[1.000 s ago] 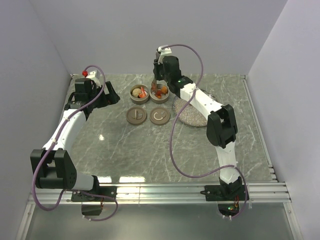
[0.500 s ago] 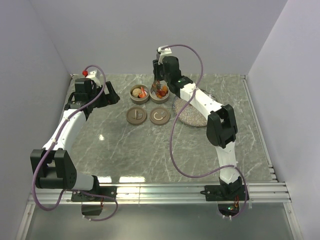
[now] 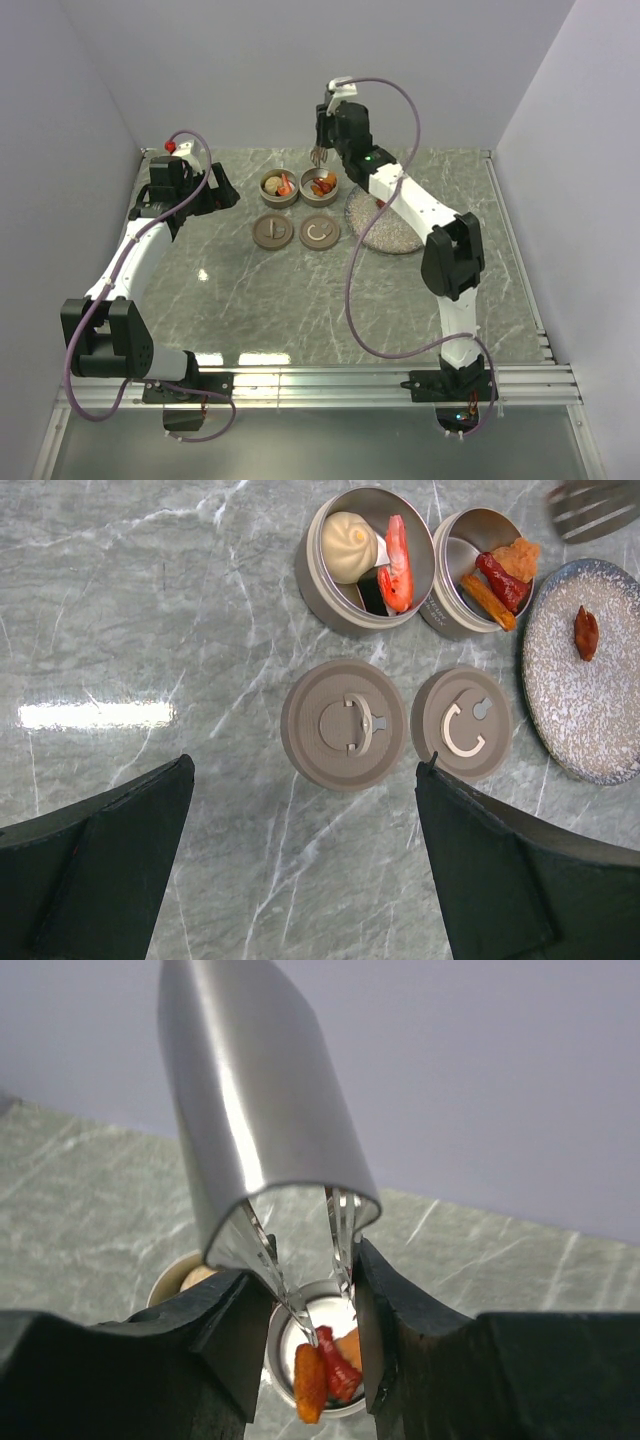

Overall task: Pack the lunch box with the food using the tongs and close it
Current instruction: Place the food into the lunch box, then pick up the food using the clamp

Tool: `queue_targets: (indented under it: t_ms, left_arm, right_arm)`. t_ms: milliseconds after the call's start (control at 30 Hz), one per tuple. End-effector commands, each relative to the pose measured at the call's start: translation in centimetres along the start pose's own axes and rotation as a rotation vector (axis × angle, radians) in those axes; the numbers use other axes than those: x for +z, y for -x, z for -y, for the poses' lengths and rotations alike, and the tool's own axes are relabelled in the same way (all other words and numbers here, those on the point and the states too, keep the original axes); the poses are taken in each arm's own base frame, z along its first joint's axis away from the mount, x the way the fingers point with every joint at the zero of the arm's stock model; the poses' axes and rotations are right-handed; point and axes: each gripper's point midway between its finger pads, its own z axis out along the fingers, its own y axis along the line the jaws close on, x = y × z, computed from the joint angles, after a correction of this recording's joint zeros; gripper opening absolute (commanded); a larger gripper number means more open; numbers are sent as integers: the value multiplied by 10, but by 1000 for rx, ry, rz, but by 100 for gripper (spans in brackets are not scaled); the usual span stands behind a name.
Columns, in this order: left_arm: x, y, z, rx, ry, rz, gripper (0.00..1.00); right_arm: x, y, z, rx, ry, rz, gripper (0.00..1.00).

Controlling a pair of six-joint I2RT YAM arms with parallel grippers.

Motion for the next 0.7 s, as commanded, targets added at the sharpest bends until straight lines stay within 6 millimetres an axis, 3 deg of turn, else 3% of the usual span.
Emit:
queue_targets:
  t_ms: [0, 33, 100, 133, 200, 233, 300, 333, 500, 667]
  left_arm:
    - [-6, 19, 7, 22, -26, 63, 100]
    - [-6, 19, 7, 21, -27, 64, 99]
    - [-6, 19, 8, 20, -32, 64, 99]
    - [-6, 18, 8, 20, -32, 64, 100]
    - [-5, 17, 8, 16, -33, 61, 99]
    - [-5, 17, 8, 17, -33, 62, 99]
    - [-5, 17, 8, 13, -36, 60, 99]
    - [-4, 17, 8, 14, -37, 61, 100]
    - [-2, 18, 9, 12, -44, 57, 99]
    - [-1, 19, 10, 13, -43, 54, 99]
  right_arm:
    - [-42, 102, 33, 67, -79, 233, 43]
    - [-44, 96, 43, 64, -106, 220, 43]
    - [-55, 101, 65, 70, -150, 229, 43]
    - [-56, 87, 75, 62, -179, 202, 43]
    - [-68, 86, 95, 57, -222, 199, 43]
    - [-70, 68, 103, 46, -241, 159, 43]
    - [-83, 64, 119, 40, -279, 155, 43]
    - [-84, 43, 125, 34, -292, 115, 43]
    - [-97, -8, 142, 35, -328, 16, 43]
    - [-97, -34, 145, 44, -341, -33, 43]
